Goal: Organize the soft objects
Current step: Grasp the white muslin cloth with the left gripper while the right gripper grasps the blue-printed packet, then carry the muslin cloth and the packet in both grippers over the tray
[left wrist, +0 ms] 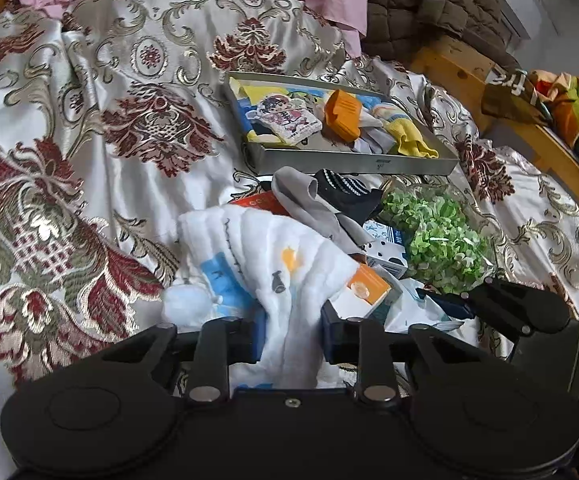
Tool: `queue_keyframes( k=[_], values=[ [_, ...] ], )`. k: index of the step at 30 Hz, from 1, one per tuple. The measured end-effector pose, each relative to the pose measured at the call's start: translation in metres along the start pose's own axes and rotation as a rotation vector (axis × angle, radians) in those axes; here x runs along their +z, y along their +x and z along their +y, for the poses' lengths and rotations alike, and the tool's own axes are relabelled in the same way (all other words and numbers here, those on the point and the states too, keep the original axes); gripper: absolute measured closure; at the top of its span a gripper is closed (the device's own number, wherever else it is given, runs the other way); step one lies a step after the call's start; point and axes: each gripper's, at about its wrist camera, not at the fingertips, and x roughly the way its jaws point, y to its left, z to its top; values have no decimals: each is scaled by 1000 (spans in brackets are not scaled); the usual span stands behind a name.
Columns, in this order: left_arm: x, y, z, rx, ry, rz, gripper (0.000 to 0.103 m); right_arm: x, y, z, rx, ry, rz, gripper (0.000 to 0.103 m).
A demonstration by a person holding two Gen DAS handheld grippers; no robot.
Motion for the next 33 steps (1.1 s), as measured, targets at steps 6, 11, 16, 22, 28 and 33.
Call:
queue_keyframes(
  k=[6, 11, 16, 22, 28, 33],
  values=[
    [-3, -18, -2, -62, -55, -47, 77, 0, -17, 0, -11, 20, -18, 56],
    [-9, -31, -15, -97, -43, -84, 77, 2, -37, 1, -27, 22, -54, 56],
    [-14, -47, -29, -171, -34, -137, 77, 7, -57, 0, -40, 29, -93, 56],
    [-18, -58, -42, -234, -14, -190, 77, 14, -79, -9, -71, 53, -142, 56],
    [-2, -62, -47, -239, -16, -244, 77, 22, -95, -25, -119, 73, -188, 55],
    [33, -54, -52, -244, -20, -298, 77, 38, -94, -54, -150, 92, -207, 55]
  ],
)
